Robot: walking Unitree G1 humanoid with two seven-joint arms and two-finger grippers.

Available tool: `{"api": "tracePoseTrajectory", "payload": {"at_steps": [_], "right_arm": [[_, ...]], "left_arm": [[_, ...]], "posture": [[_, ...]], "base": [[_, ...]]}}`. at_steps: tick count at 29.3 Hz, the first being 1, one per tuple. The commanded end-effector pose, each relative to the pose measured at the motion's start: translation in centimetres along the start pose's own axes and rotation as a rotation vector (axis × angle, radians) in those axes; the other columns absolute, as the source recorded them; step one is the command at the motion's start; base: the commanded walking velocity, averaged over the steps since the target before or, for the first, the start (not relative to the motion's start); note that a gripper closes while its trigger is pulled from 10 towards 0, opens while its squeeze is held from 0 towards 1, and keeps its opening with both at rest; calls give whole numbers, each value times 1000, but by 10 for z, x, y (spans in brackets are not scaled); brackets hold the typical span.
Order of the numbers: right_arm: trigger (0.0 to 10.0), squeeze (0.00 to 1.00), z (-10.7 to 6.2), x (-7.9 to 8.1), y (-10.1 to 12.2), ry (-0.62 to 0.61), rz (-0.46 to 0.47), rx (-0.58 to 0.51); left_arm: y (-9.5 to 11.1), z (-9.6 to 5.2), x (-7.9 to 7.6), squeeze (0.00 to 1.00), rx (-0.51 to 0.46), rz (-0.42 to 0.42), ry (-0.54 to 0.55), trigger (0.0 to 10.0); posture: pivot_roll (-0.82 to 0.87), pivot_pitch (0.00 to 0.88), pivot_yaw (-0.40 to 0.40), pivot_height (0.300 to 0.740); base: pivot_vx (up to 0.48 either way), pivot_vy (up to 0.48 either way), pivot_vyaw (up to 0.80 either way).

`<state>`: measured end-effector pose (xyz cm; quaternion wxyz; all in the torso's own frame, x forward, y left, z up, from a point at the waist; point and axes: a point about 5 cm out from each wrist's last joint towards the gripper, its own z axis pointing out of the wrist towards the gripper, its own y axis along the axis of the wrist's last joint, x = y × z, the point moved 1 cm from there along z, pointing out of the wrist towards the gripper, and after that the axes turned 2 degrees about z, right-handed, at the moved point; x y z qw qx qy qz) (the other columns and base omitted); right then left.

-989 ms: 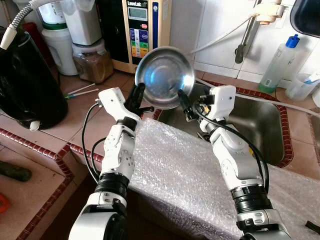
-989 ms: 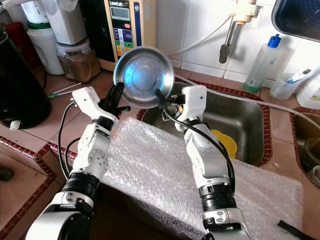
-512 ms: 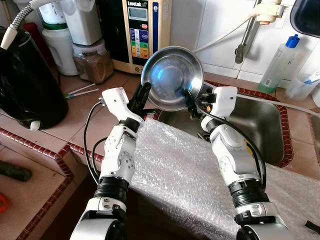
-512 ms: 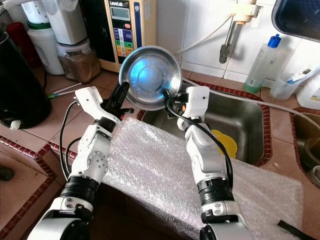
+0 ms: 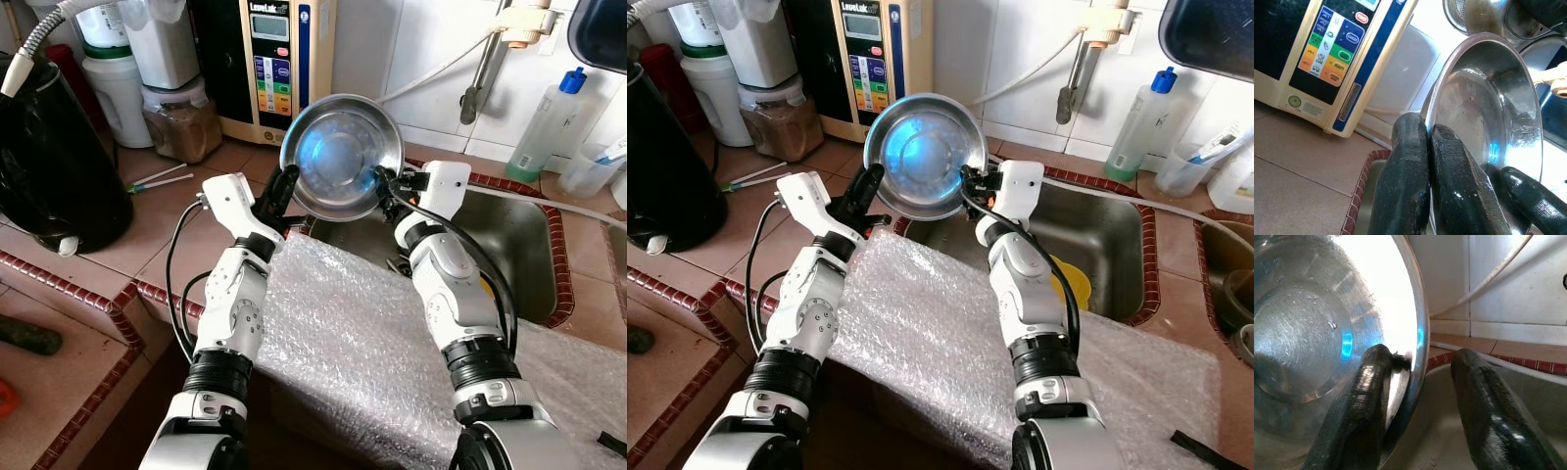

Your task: Kitchen organization

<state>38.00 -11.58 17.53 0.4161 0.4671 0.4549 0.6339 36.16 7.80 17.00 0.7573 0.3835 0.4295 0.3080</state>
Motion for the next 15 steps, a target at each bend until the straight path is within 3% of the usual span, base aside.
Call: {"api": "tracePoseTrajectory", "payload": {"at_steps": [1,15], "right_arm": [[0,0,1,-2,1,-12,0,-7],[0,0,2,-5,0,-27,22,-4]], "left_arm": [[-1,1,-12,0,-8,-19,-36,0],[-6,-1,-11,0,22,-4,-40,0]], "posture": [[-27,0,19,740],[-24,0,20,740]], "base": [[0,0,0],[0,0,0]]}}
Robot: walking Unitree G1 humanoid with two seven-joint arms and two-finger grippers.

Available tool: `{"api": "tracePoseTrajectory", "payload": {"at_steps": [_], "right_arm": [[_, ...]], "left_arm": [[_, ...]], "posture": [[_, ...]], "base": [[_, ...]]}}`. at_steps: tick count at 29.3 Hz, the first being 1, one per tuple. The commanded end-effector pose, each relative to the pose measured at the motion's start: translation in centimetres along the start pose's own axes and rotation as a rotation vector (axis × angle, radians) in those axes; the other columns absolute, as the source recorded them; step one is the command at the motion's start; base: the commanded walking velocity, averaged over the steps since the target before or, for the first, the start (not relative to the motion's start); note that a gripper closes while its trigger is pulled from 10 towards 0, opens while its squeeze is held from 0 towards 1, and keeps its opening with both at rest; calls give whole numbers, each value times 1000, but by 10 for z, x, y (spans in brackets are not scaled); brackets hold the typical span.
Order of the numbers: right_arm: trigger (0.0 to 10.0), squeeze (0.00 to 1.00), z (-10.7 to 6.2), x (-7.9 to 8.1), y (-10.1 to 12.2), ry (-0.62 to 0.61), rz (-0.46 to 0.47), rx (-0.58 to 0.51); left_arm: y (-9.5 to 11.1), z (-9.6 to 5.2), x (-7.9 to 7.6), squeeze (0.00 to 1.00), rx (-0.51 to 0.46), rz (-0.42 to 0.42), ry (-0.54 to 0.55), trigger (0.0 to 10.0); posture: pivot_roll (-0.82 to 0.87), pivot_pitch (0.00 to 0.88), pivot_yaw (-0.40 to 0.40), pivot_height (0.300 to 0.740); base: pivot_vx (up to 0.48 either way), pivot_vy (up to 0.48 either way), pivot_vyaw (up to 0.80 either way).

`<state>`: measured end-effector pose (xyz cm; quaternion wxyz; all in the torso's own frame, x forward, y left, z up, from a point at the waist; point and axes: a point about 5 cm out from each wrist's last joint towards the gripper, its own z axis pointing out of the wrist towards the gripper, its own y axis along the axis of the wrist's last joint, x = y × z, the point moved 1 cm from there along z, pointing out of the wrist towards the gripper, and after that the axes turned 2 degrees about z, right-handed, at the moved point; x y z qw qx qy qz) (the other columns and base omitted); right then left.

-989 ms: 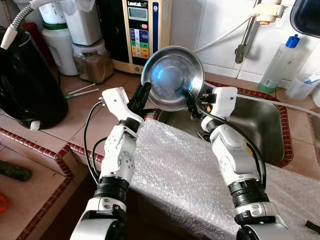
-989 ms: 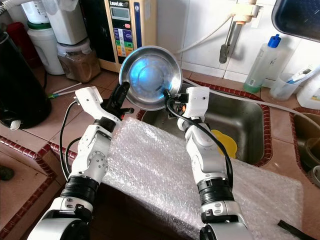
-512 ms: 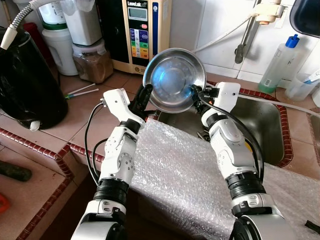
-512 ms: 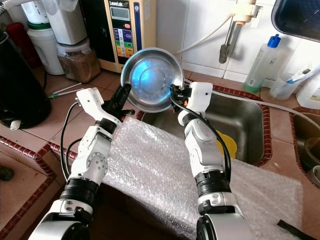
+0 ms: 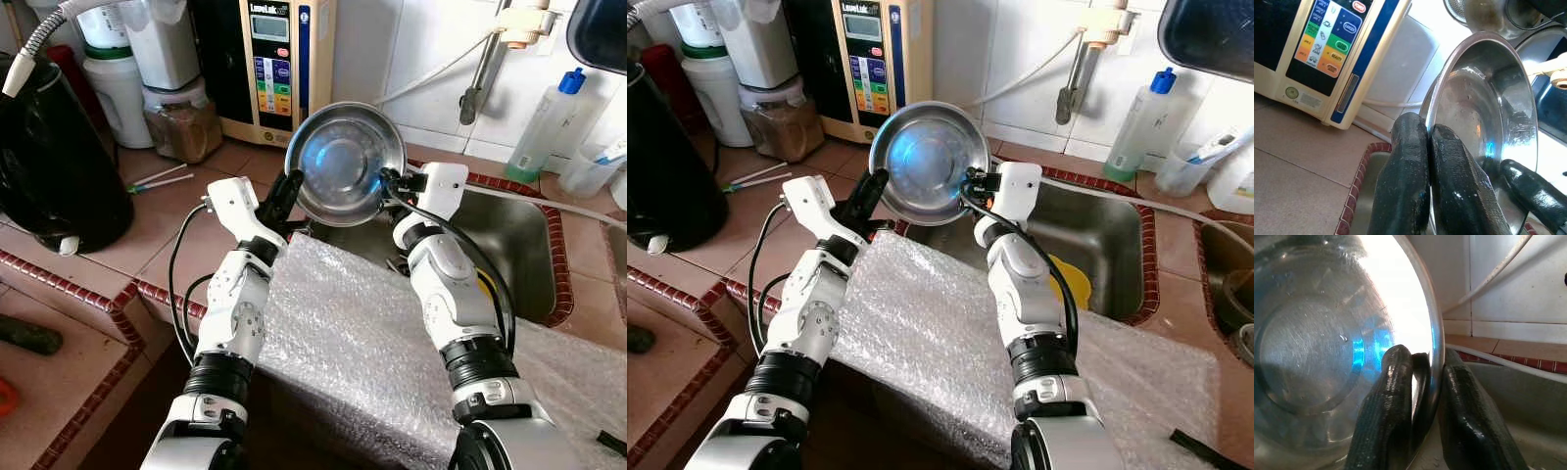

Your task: Kitchen organization

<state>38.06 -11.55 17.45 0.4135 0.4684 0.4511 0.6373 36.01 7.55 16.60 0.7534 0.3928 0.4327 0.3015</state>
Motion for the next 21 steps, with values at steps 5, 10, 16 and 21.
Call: {"api": "tracePoseTrajectory", "payload": {"at_steps": [5,10,16,21], "right_arm": [[0,0,1,-6,-1,-33,28,8],[0,0,1,-3,-6,-11,38,32],[0,0,1,-3,-9,-10,47,47],[0,0,0,-5,-10,-18,50,54]], "left_arm": [[-6,1,-13,0,27,4,-67,0],[-11,-1,-17,0,56,-2,-98,0],[-11,-2,-17,263,66,7,-105,0],[-13,-4,-20,1000,82,-25,-143,10000]], "posture": [[-23,0,20,740],[-20,0,20,740],[-10,0,21,740],[-10,0,19,740]], "base": [[0,0,0],[0,0,0],[0,0,0],[0,0,0]]}}
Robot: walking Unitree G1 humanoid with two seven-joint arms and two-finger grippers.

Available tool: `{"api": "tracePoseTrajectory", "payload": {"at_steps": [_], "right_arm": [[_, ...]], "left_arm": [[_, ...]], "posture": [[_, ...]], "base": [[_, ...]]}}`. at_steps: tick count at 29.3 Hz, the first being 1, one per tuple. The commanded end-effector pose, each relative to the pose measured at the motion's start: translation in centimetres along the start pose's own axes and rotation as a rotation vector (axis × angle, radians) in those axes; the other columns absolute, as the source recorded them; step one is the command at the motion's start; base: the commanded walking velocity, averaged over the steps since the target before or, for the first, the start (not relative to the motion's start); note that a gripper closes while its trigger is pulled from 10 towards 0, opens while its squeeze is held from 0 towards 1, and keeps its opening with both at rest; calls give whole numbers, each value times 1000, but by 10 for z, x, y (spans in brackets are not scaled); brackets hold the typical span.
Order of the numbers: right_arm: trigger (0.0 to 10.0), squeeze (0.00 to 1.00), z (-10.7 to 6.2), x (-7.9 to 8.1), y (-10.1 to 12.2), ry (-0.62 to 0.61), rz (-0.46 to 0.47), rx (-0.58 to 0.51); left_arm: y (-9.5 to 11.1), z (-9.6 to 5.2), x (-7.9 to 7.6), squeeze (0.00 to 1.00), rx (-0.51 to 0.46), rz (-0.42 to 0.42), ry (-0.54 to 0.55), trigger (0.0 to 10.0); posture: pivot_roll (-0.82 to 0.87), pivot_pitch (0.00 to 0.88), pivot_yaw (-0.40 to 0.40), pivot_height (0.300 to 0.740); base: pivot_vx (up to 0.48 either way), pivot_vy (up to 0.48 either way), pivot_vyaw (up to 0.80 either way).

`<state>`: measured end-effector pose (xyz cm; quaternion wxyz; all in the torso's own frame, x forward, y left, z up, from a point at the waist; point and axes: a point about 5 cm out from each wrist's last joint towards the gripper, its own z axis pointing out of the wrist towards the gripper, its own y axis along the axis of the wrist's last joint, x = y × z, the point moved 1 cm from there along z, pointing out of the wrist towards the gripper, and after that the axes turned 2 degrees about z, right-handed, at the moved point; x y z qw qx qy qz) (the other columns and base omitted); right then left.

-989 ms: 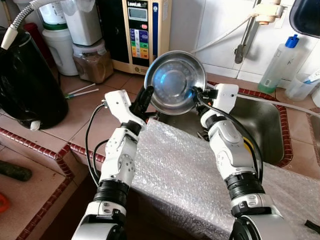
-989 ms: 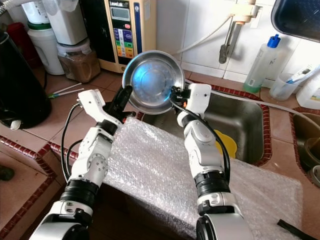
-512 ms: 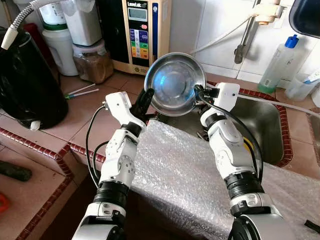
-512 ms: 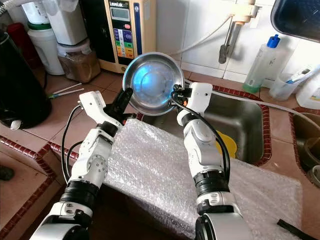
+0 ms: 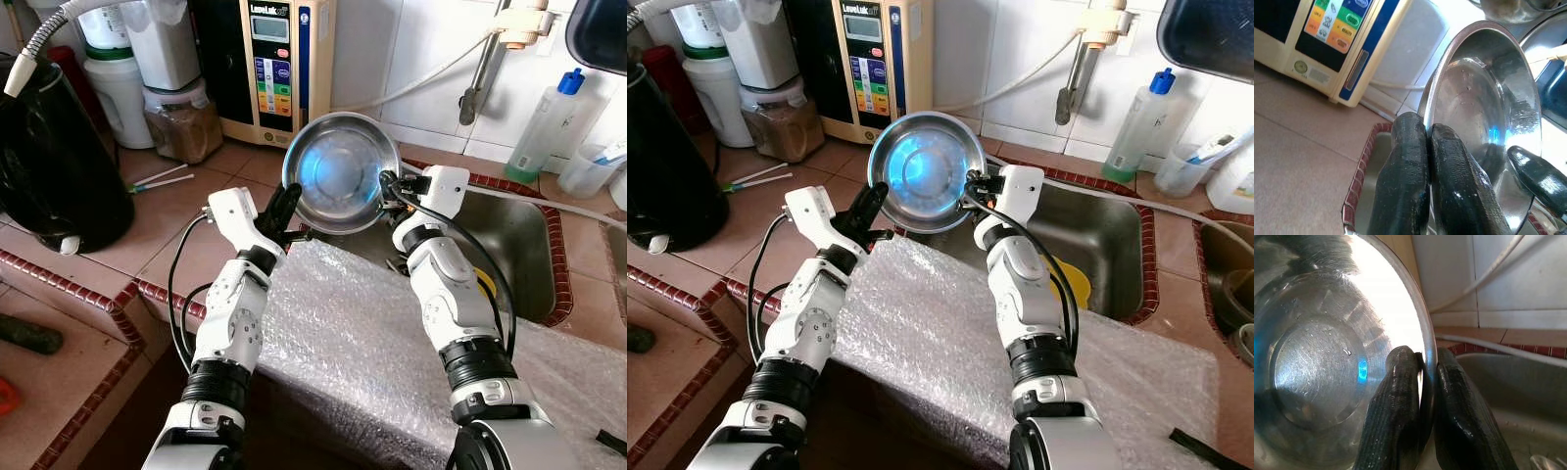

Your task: Kitchen organization

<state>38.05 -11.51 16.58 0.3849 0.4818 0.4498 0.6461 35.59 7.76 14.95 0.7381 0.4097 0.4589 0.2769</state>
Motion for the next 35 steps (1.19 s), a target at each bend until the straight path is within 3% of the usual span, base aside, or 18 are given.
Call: {"api": "tracePoseTrajectory", "payload": {"at_steps": [1,16,18,19,23,35], "right_arm": [[0,0,2,-4,-2,-36,-8,24],[0,0,2,-6,-4,-53,-17,28],[0,0,1,-10,-5,-79,-39,28],[0,0,0,-11,-4,-80,-115,25],[0,0,2,-12,1,-89,-214,9],[0,0,4,-49,12,-256,-253,11]], "left_arm": [[-2,5,-27,1000,11,23,-168,10000],[-8,1,-21,1000,59,48,-152,10000],[-12,0,-22,1000,88,60,-169,10000],[-12,-1,-22,1000,84,59,-160,10000],[-15,-4,-20,1000,91,67,-154,10000],[-27,-12,-19,1000,191,141,-193,10000]], "posture": [[-10,0,19,740],[-2,0,21,740],[-1,0,22,740],[-1,0,21,740],[-2,0,20,740],[6,0,18,740]], "base": [[0,0,0],[0,0,0],[0,0,0],[0,0,0],[0,0,0],[0,0,0]]}}
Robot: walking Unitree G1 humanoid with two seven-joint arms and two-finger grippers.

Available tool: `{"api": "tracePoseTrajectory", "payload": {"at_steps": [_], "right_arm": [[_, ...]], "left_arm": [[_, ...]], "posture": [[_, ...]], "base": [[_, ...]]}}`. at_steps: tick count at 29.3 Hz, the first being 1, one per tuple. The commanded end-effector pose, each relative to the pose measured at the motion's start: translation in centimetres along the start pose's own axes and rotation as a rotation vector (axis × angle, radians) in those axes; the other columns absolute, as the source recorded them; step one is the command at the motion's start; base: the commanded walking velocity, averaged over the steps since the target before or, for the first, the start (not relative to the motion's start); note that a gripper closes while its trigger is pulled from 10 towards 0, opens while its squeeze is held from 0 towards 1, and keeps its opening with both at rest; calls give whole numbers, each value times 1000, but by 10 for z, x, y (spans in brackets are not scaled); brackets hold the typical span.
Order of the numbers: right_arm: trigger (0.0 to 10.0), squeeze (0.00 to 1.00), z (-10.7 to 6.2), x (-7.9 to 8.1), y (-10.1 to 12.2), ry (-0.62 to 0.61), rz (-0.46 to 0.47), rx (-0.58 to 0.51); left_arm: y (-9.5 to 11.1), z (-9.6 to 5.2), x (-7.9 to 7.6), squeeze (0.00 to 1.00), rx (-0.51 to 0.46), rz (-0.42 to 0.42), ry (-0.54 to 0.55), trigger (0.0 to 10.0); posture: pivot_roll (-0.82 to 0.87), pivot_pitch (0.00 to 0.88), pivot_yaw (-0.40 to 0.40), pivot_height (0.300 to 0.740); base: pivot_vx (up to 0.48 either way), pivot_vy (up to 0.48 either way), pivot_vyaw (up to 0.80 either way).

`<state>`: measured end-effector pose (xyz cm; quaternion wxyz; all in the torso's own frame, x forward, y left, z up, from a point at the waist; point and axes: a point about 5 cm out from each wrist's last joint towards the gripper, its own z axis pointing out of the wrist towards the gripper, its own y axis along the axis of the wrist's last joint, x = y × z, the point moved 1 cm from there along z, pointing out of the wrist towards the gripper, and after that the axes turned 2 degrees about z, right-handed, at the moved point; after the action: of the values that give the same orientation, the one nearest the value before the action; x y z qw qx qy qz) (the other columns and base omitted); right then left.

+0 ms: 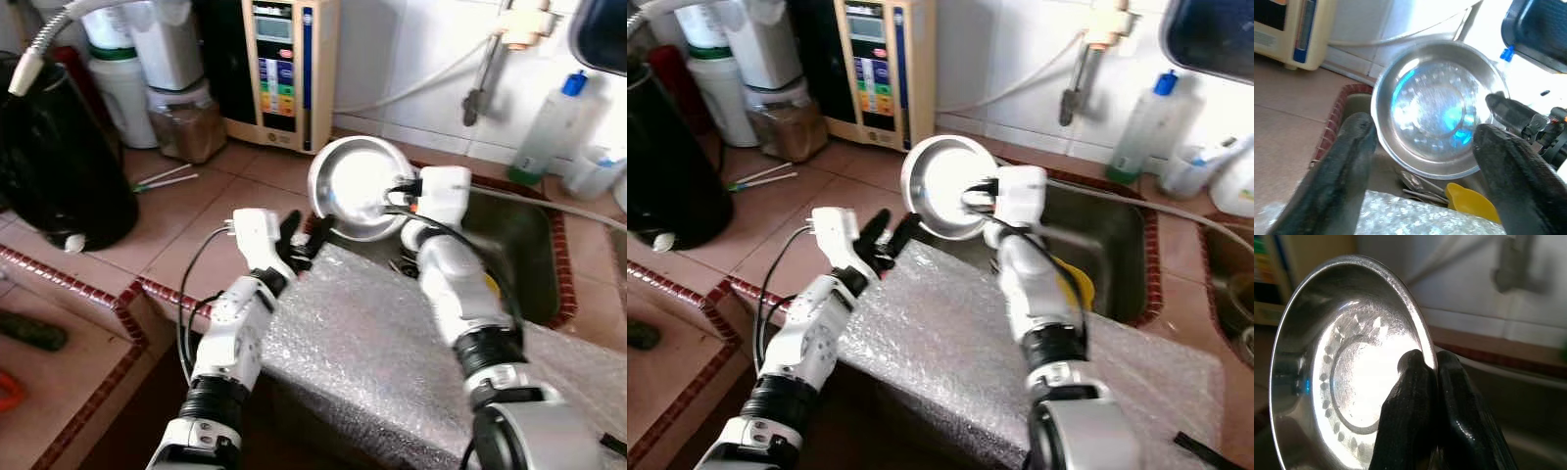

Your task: Kitchen organization

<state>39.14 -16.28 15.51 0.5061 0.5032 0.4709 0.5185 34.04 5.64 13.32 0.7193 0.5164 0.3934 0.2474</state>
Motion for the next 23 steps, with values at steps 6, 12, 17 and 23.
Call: {"api": "tracePoseTrajectory", "payload": {"at_steps": [6,12,17,23], "right_arm": [[0,0,6,-10,8,-59,0,-19],[0,0,5,-34,-5,-157,-98,59],[0,0,0,-55,-16,-238,-175,126],[0,0,-8,-79,-29,-299,-302,222]], "left_arm": [[-4,0,-5,1000,39,36,-40,10000],[-5,-2,-6,1000,51,68,-38,10000],[-7,-4,-5,1000,66,98,-43,10000],[-15,-8,-8,1000,140,165,-87,10000]], "posture": [[6,0,17,740],[10,0,12,740],[15,0,10,740],[23,0,8,740]], "base": [[0,0,0],[0,0,0],[0,0,0],[0,0,0]]}}
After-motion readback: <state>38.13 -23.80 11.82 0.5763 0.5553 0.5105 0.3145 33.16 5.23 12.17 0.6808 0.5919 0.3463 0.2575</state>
